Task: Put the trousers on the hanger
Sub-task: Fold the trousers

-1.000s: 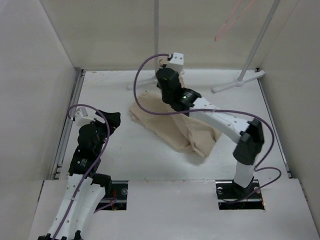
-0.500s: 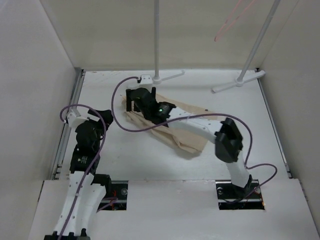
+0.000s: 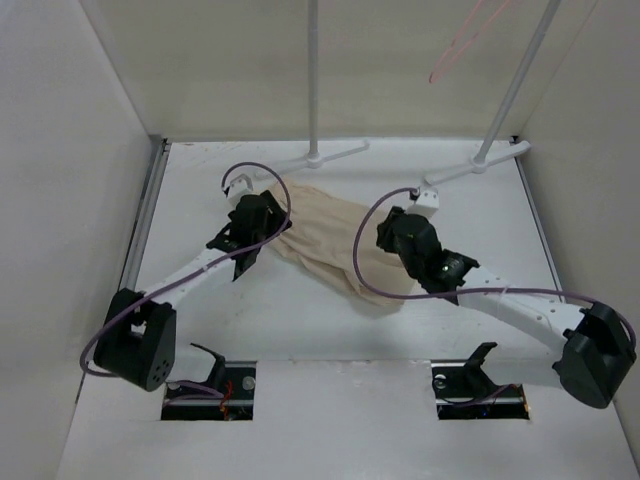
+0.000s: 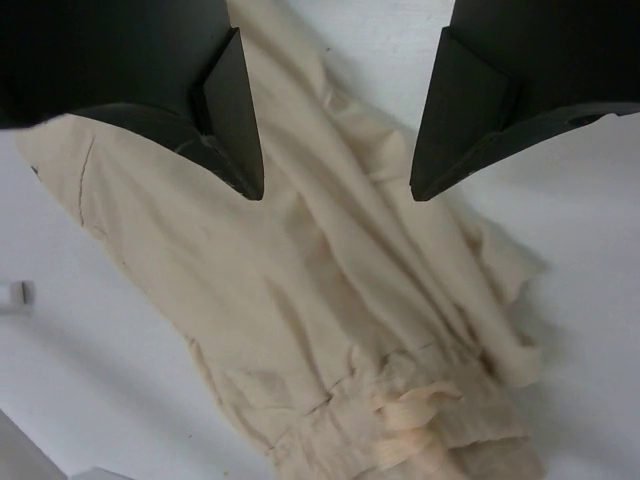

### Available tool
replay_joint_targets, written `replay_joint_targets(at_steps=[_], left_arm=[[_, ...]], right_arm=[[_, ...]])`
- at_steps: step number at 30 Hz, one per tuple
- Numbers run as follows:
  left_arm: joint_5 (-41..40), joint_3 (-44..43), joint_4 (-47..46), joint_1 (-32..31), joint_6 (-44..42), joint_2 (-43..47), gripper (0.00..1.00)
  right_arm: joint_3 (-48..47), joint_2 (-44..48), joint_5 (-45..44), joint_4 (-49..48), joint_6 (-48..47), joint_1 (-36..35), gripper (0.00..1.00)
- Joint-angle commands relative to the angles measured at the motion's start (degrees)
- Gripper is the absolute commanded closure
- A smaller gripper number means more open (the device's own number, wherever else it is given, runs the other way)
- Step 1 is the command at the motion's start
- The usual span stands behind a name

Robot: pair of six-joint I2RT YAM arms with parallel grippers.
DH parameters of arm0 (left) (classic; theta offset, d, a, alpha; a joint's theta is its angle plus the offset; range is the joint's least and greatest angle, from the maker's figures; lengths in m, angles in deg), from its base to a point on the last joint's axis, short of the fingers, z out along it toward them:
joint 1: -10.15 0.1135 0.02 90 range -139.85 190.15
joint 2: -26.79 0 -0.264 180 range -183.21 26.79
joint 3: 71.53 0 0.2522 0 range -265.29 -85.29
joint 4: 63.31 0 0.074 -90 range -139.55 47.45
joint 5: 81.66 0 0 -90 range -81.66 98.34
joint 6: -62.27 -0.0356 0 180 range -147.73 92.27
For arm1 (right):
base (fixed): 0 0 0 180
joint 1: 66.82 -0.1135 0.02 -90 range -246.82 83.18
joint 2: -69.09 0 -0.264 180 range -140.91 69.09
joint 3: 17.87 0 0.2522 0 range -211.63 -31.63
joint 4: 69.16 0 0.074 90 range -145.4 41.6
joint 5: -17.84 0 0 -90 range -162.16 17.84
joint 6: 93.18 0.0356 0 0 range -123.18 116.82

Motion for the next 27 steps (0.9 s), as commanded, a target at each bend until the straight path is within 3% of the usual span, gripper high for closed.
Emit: replay_joint_targets(at_steps=[1, 5, 9, 11, 13, 17, 22, 23, 24, 27], left_arm=[[-4.23, -5.47, -5.74, 0.36, -2.72, -5.19, 0.40], [-3.36, -10.47, -7.67, 2.56, -3.50, -13.28, 0.40], [-1.43, -16.37, -6.62, 3.97, -4.47, -21.28, 0.42], [-1.42, -17.69, -6.53, 4.41, -4.56, -23.57, 0.46], [-1.33, -18.31, -6.36, 5.11, -4.56, -25.42, 0.57], [-1.77, -17.96, -6.27, 5.90, -4.30, -26.48, 0.76], [-2.30, -16.38, -6.36, 5.64, -4.38, -24.03, 0.86], [-2.39, -16.03, -6.44, 5.55, -4.39, -23.41, 0.87], [-2.48, -15.94, -6.36, 5.55, -4.47, -22.80, 0.89], [-2.74, -14.28, -6.27, 6.51, -4.21, -20.16, 0.94]], right_arm=[[6.98, 3.26, 3.48, -0.39, 2.56, 1.16, 0.63], [14.45, 9.23, 4.10, 1.37, 3.43, 0.46, 0.39], [20.26, 16.61, 5.50, 7.68, 8.09, -2.26, 0.37], [21.85, 19.17, 6.03, 10.41, 9.24, -3.76, 0.36], [23.08, 20.32, 7.60, 11.48, 9.68, -4.90, 0.31], [20.90, 13.66, 12.71, 9.73, 7.49, -5.60, 0.24], [13.08, 1.97, 10.08, 8.67, 2.75, -11.31, 0.22], [12.11, 0.12, 9.64, 8.67, 2.04, -11.93, 0.23], [11.05, -2.33, 9.29, 8.67, 1.34, -12.37, 0.32], [10.08, -6.13, 7.36, 10.42, 1.85, -12.46, 0.71]])
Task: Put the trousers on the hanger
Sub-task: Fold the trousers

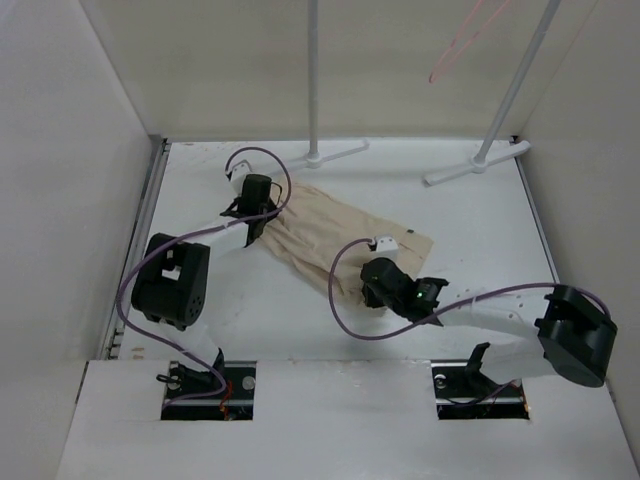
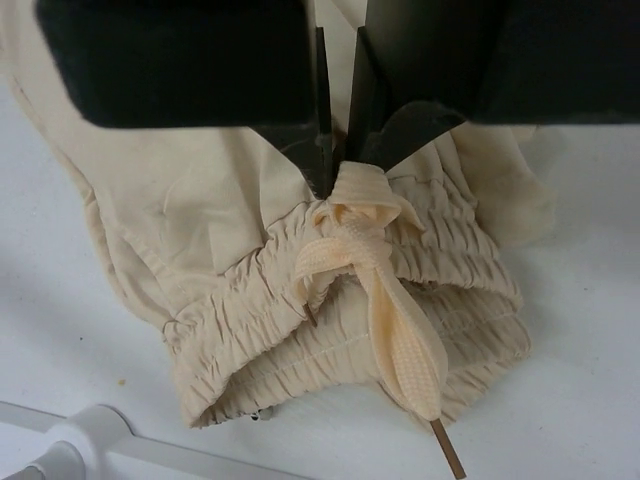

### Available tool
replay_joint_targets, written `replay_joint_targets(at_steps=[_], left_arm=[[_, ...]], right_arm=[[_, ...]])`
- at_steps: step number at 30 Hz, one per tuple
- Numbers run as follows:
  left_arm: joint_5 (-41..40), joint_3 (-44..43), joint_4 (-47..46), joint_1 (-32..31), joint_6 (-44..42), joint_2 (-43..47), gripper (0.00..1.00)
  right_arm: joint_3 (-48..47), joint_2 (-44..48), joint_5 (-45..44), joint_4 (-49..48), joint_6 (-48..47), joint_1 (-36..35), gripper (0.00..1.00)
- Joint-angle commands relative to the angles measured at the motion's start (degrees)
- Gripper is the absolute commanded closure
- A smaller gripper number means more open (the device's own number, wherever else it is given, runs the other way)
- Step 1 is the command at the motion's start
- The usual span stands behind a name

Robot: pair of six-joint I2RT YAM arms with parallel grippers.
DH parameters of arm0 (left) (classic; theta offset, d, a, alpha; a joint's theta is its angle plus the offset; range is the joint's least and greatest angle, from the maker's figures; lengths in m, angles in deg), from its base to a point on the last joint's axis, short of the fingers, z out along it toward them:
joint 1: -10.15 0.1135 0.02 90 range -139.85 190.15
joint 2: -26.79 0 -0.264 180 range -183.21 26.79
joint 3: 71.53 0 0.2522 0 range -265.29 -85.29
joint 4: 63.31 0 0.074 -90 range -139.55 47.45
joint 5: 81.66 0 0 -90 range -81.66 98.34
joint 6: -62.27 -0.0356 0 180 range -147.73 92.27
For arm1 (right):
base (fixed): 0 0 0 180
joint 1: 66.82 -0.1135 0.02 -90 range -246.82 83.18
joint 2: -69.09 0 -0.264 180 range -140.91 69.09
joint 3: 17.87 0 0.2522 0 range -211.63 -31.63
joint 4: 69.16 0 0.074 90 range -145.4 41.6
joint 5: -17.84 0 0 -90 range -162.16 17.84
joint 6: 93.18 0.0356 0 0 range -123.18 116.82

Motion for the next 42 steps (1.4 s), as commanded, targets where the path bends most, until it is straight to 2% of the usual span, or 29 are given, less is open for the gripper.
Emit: replay_joint_targets(at_steps=[1, 3, 5, 9, 14, 17, 19, 20, 22, 24, 26, 28, 30, 31, 32, 34, 37, 39, 40, 42], left_arm=[[-1.28, 2.08, -1.09, 1.01, -0.30, 7.27, 0.94], [-1.72, 3.48, -1.09, 1.01, -0.12, 11.13, 0.95], [-2.68, 4.80, -0.30, 0.75, -0.12, 15.44, 0.95], [-4.79, 8.49, 3.38, 1.45, 0.32, 21.51, 0.95], [-5.58, 12.62, 6.29, 3.91, 1.28, 20.56, 0.93], [-6.37, 13.95, 6.73, 4.00, 2.25, 18.54, 0.92], [-7.69, 15.61, 7.17, 3.39, 3.74, 18.53, 0.89], [-8.48, 16.66, 7.35, 3.30, 4.44, 18.97, 0.83], [-9.54, 18.60, 7.35, 3.47, 5.59, 20.81, 0.64], [-9.98, 20.88, 7.44, 4.26, 6.64, 26.67, 0.37], [-11.11, 22.64, 7.70, 4.88, 7.00, 34.05, 0.21], [-13.57, 22.92, 9.27, 4.36, 6.30, 42.14, 0.13], [-15.16, 20.55, 12.96, 2.69, 5.59, 46.47, 0.12], [-14.99, 18.97, 13.93, 0.51, 5.33, 46.92, 0.13], [-14.21, 17.92, 14.29, -1.95, 5.50, 46.49, 0.17], [-12.18, 16.94, 12.98, -9.23, 6.73, 44.56, 0.32], [-12.70, 16.76, 7.54, -26.97, 10.76, 37.11, 0.51], [-13.40, 16.59, 4.64, -36.30, 14.27, 31.48, 0.54], [-13.67, 16.50, 3.23, -40.78, 16.73, 28.76, 0.53], [-13.58, 16.67, 0.42, -45.37, 19.81, 25.93, 0.46]], right_arm=[[-1.97, -1.61, -3.27, 0.96, 0.08, -0.35, 0.81], [-0.39, 0.66, -3.89, 2.89, 1.93, -0.44, 0.89], [1.54, 4.35, -3.54, 5.00, 3.77, -0.62, 0.90], [4.27, 9.28, -2.93, 10.10, 9.84, -3.25, 0.86], [4.98, 7.97, -2.48, 11.16, 13.36, -5.10, 0.80], [4.89, 8.84, -3.62, 11.86, 13.63, -5.45, 0.66], [4.89, 11.91, -4.50, 12.91, 13.45, -5.45, 0.46], [4.80, 13.75, -4.68, 13.18, 13.10, -5.19, 0.35], [4.37, 18.31, -4.77, 13.01, 11.79, -4.05, 0.21], [4.19, 22.89, -4.25, 11.17, 9.68, -0.03, 0.17], [4.27, 26.50, -3.11, 7.93, 7.83, 6.82, 0.15], [5.41, 27.48, -0.30, 1.62, 6.60, 15.59, 0.15], [6.03, 25.12, 5.13, -4.10, 5.81, 25.35, 0.15], [5.95, 22.50, 7.77, -6.48, 5.55, 29.66, 0.16], [5.60, 19.69, 10.15, -8.51, 5.28, 33.53, 0.17], [5.07, 14.23, 13.41, -12.20, 4.84, 38.12, 0.20], [2.96, 5.36, 17.98, -16.60, 3.79, 41.74, 0.22], [2.08, 1.66, 18.78, -18.10, 3.70, 42.45, 0.22], [1.82, 0.07, 19.39, -19.32, 3.96, 42.80, 0.22], [1.29, -2.75, 20.97, -21.35, 4.05, 42.98, 0.23]])
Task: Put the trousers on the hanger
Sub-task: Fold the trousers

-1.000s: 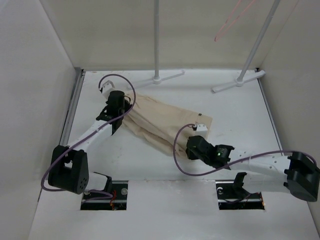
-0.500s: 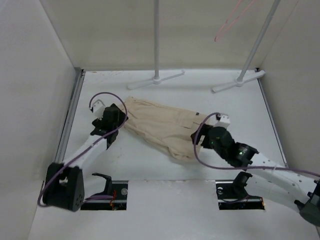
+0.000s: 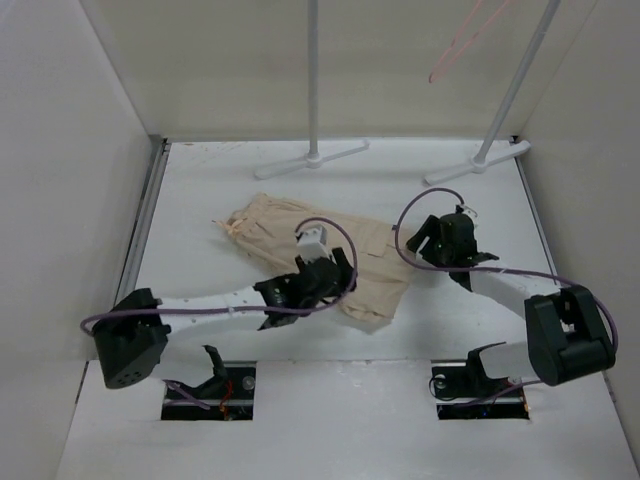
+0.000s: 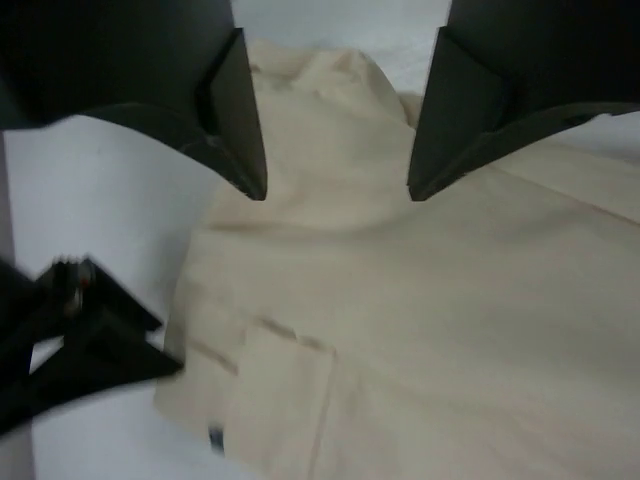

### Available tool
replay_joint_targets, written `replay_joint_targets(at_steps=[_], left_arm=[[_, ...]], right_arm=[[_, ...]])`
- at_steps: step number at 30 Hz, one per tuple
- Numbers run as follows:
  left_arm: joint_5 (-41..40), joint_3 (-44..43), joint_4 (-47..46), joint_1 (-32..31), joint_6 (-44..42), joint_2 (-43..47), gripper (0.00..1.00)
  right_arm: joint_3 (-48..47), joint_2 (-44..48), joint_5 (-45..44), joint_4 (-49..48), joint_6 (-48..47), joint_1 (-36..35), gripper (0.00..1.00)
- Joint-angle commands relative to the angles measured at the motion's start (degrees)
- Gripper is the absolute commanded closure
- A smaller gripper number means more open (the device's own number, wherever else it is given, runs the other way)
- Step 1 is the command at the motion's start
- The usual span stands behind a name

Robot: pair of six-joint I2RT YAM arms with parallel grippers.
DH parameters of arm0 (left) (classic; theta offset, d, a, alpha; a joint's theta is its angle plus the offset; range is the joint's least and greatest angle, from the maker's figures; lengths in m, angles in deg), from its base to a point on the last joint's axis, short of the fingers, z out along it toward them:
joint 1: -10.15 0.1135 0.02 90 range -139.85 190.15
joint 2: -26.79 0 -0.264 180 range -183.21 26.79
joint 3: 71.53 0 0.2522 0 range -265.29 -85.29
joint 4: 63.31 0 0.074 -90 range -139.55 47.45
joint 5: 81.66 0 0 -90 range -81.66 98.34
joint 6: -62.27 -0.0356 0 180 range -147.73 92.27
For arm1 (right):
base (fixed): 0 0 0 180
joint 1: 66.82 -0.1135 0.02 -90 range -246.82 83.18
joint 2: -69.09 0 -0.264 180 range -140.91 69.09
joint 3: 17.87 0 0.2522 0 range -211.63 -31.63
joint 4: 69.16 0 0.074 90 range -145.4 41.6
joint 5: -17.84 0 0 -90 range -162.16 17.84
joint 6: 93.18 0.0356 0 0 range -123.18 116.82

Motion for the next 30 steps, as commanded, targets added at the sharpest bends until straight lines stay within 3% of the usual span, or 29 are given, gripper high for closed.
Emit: replay_joint_targets(at_steps=[1, 4, 8, 15, 20, 24, 26, 30], left_arm=[[-1.56, 0.56, -7.06, -7.44, 8.09, -2.90, 0.40], [-1.74, 0.40, -13.49, -11.41, 9.42, -7.30, 0.23], [-1.48, -2.77, -14.29, -12.73, 9.86, -11.70, 0.18], [-4.63, -4.09, -1.47, -16.77, 14.77, -10.92, 0.33], [-6.14, -7.60, 0.83, -18.89, 14.17, -15.73, 0.26], [-3.24, -10.41, -2.33, -17.31, 13.46, -23.29, 0.25], [-2.36, -11.64, -2.07, -16.87, 13.29, -26.28, 0.28], [-2.35, -11.65, -1.81, -16.51, 13.20, -29.02, 0.41]], right_arm=[[-3.30, -2.42, 5.76, -9.55, -0.91, 0.44, 0.24], [-2.08, -4.01, 6.47, -12.54, 0.75, 0.62, 0.28], [-1.02, -4.54, 6.74, -14.13, 1.81, 0.62, 0.30], [-1.02, -6.03, 6.21, -14.39, 1.64, 0.53, 0.31], [-0.32, -6.65, 6.04, -15.27, 2.34, 0.53, 0.41], [-0.14, -6.91, 6.21, -15.63, 2.78, 0.53, 0.58], [-0.14, -7.61, 6.04, -15.63, 2.95, 0.53, 0.67], [-0.05, -8.41, 6.39, -16.50, 3.31, 0.79, 0.70]])
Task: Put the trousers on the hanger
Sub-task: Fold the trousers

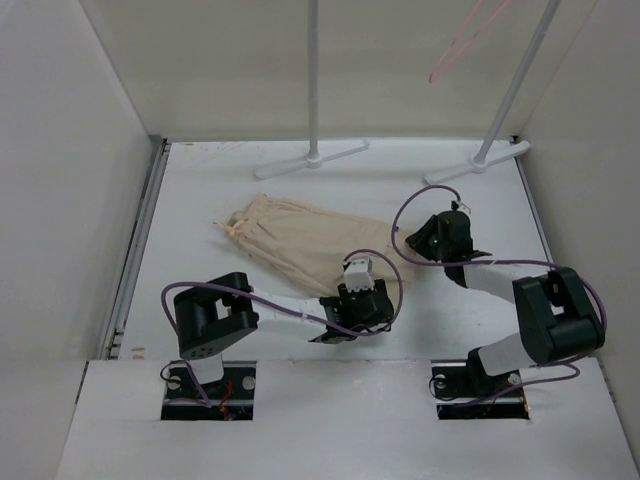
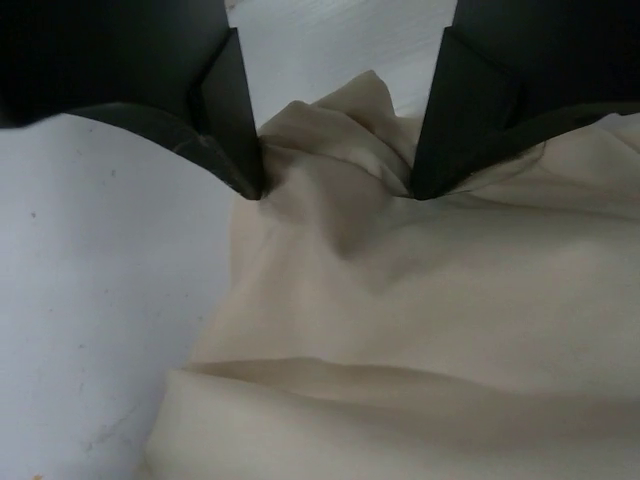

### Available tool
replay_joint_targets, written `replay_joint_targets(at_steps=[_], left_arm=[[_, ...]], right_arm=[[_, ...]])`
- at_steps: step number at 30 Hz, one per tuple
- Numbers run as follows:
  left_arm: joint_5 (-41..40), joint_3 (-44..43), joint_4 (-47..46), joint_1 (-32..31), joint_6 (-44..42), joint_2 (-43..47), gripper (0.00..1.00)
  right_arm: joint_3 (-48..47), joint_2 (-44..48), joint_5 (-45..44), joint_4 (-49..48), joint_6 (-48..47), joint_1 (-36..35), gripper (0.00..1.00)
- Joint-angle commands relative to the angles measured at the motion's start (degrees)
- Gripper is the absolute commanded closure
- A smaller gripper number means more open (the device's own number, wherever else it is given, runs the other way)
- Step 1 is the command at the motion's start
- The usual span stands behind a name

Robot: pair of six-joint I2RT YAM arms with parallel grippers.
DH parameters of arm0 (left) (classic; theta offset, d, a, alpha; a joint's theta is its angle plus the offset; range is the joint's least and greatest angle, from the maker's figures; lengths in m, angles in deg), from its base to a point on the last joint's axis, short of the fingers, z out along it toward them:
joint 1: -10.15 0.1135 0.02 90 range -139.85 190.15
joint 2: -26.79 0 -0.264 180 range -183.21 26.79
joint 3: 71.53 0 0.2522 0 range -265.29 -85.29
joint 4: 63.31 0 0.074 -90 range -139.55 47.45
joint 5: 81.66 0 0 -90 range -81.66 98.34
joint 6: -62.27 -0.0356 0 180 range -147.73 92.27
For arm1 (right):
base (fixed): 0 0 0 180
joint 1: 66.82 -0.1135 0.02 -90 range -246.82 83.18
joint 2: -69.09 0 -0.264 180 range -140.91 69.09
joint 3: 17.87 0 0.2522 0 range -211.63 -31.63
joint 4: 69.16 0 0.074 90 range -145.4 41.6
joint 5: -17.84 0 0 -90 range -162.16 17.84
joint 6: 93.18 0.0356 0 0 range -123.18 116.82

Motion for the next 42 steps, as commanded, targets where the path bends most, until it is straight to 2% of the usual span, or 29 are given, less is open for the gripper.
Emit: replay_joint_targets(at_steps=[1, 3, 4, 6, 8, 14, 24, 27, 28, 30, 31, 33, 36, 39, 42], left_arm=[[0.58, -0.88, 0.57, 0.21, 0.37, -0.72, 0.45], [0.57, -0.35, 0.66, 0.29, 0.37, -1.42, 0.56], [1.01, 0.00, 0.83, 0.55, 0.45, -1.68, 0.68], [2.24, 1.14, 0.84, 0.56, 0.45, -1.60, 0.85], [3.99, 3.51, 1.27, 0.29, 0.45, -0.20, 0.93], [5.14, 9.76, 3.65, -2.16, 2.47, 5.61, 0.93], [9.01, 6.16, 1.54, -3.48, 2.92, 2.01, 0.90], [9.01, 6.33, 1.02, -3.40, 2.92, 2.62, 0.84], [8.58, 6.51, 0.75, -3.40, 2.92, 3.14, 0.76], [8.48, 6.60, 0.14, -3.31, 2.74, 4.55, 0.49], [8.31, 6.86, -0.21, -3.31, 2.65, 5.60, 0.39], [7.61, 7.47, -0.74, -3.40, 1.52, 8.06, 0.24], [4.45, 9.49, 0.13, -4.19, -0.24, 14.03, 0.02], [1.64, 12.30, 3.81, -5.06, -1.39, 22.54, 0.00], [-4.59, 14.42, 11.00, -6.21, -2.96, 33.61, 0.00]], right_arm=[[0.17, -0.56, 0.55, -3.98, 0.84, 0.47, 0.70], [-0.01, -0.47, 0.56, -3.98, 1.01, 0.47, 0.75], [-0.18, -0.39, 0.12, -3.81, 1.10, 0.47, 0.80], [-0.71, -1.00, -0.06, -3.54, 1.45, 0.82, 0.86], [-0.97, -1.70, -0.24, -3.80, 1.98, 1.87, 0.93], [-4.13, -4.60, -0.76, -2.93, 1.80, 3.80, 0.96], [-8.26, -8.12, -0.41, -3.46, 1.11, 5.83, 0.95], [-8.18, -8.30, -0.94, -3.19, 0.57, 5.56, 0.83], [-7.92, -7.95, -1.20, -3.36, 0.75, 5.56, 0.80], [-7.31, -6.20, -1.03, -3.54, 0.66, 5.56, 0.60], [-7.22, -4.88, -1.12, -2.93, 0.40, 5.56, 0.52], [-6.25, -1.37, -1.38, -2.23, 0.05, 5.56, 0.39], [-5.02, 4.08, -2.52, -0.82, -0.57, 5.56, 0.28], [-4.84, 8.39, -4.71, 1.72, -1.62, 4.60, 0.22], [-4.49, 13.40, -7.35, 4.63, -3.29, 2.41, 0.17]])
